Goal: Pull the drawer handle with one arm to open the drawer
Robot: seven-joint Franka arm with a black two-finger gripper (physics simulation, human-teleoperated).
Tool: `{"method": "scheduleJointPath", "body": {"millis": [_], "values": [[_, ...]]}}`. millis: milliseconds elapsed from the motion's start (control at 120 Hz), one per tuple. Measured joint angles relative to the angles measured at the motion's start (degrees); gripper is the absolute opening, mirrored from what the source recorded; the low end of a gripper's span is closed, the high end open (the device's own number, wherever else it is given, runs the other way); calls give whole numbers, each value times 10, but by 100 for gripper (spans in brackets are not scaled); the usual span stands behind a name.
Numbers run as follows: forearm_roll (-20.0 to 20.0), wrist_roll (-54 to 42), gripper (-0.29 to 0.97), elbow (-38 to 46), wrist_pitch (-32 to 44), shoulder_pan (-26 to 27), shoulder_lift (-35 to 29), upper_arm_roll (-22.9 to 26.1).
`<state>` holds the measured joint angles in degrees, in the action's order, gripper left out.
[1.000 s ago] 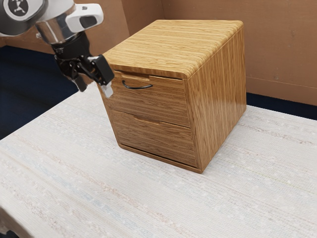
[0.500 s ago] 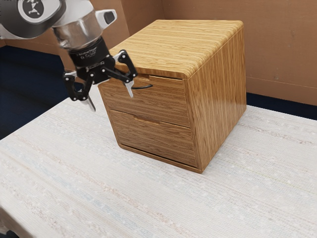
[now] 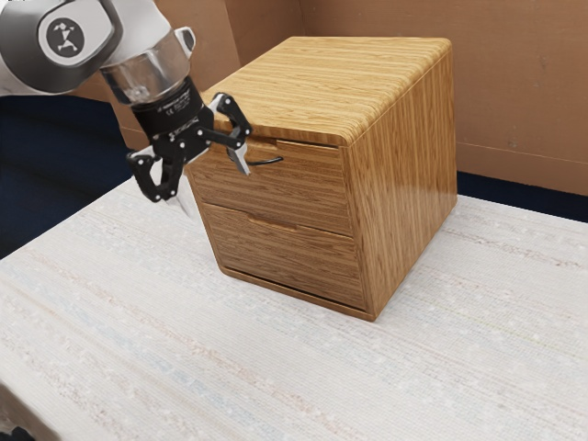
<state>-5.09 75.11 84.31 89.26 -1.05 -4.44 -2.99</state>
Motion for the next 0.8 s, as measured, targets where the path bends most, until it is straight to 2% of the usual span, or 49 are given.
{"method": "scheduleJointPath", "body": {"millis": [117, 292, 800], "values": [[1, 31, 68, 21, 19, -8, -13, -7], [3, 68, 68, 44, 55, 22, -23, -10], [5, 130, 68, 52, 111, 8, -11, -30]]}}
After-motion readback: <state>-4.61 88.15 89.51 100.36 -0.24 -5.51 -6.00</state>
